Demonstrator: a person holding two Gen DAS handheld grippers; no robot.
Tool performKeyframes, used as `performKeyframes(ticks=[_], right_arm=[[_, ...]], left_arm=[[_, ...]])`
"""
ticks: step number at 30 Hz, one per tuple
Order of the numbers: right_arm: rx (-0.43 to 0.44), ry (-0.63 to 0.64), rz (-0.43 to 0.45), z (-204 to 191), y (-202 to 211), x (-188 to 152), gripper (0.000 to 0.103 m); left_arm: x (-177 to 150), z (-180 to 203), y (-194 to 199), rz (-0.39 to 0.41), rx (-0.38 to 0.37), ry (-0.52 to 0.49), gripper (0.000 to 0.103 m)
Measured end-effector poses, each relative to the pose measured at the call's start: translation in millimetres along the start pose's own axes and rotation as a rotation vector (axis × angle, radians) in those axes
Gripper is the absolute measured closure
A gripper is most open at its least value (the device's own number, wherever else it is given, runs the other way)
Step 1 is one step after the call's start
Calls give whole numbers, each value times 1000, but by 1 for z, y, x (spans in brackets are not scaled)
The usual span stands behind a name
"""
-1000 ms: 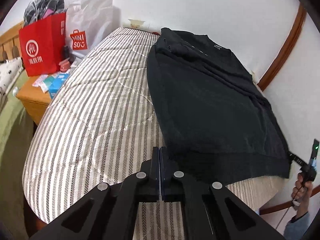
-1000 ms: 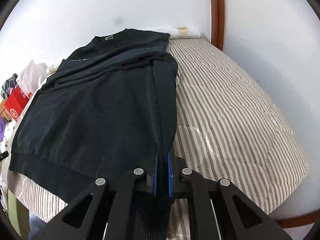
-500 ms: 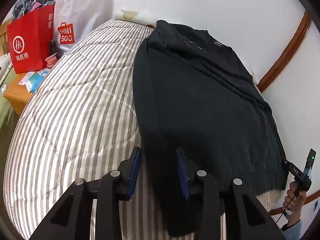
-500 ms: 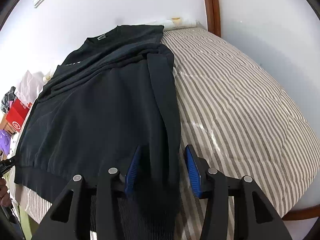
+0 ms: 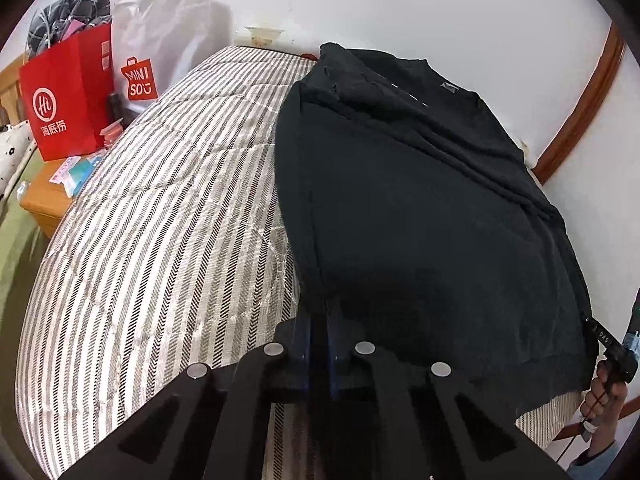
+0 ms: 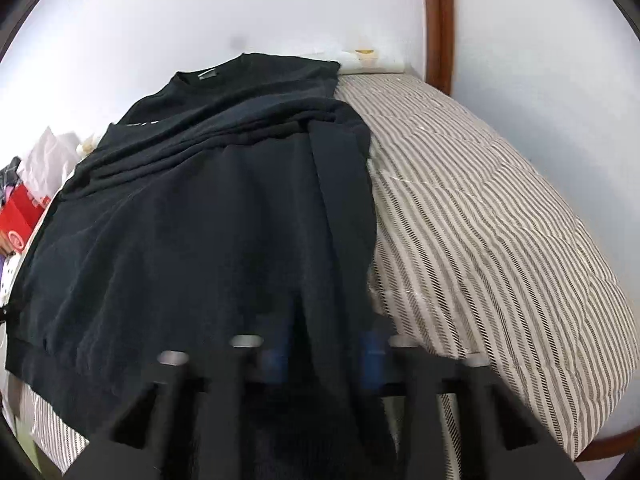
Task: Fold small clothes
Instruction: 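Grasp the side edge of the black sweatshirt with the right tool, then lift the held side toward the sweatshirt center and open the right tool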
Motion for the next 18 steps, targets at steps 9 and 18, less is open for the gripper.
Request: performKeyframes(ticks=[9, 18], right_arm=[[39, 15, 54, 2, 28, 9, 95], [69, 42, 82, 0, 60, 7, 95]], left_arm=[[-7, 2, 44, 60, -41, -25, 97], [-24, 0, 78, 75, -91, -27, 97]])
Point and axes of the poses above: each gripper's, at about its wrist camera, not at the fingertips, and y roughly against the way its jaws point, z to its right, x to its top, the point moved 7 cm from there along -y, roughly the way its jaws point, and after that the axes turned 4 degrees about x, right-handed, at the moved point
